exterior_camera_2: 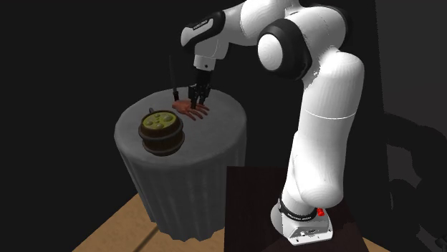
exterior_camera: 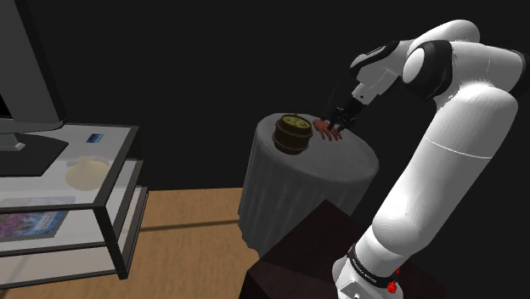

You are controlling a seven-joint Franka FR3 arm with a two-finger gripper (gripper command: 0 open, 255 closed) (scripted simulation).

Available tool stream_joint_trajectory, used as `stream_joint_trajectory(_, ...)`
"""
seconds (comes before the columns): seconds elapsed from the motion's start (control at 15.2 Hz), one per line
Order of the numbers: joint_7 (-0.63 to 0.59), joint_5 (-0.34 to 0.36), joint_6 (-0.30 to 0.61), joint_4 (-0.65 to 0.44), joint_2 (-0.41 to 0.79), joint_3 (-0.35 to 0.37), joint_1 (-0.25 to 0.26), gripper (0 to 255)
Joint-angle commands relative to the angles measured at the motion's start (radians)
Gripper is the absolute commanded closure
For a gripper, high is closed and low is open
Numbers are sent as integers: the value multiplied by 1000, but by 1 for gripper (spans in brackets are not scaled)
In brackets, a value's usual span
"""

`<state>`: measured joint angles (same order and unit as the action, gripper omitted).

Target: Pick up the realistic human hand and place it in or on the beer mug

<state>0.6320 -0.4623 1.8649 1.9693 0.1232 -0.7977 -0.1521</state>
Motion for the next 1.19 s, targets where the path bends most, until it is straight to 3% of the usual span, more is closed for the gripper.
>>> stream_joint_trajectory(0.0, -16, 13, -17, -11, -15, -1, 4, 255)
stream_joint_trajectory(1.12, -114, 73, -206, -180, -76, -7, 8, 255)
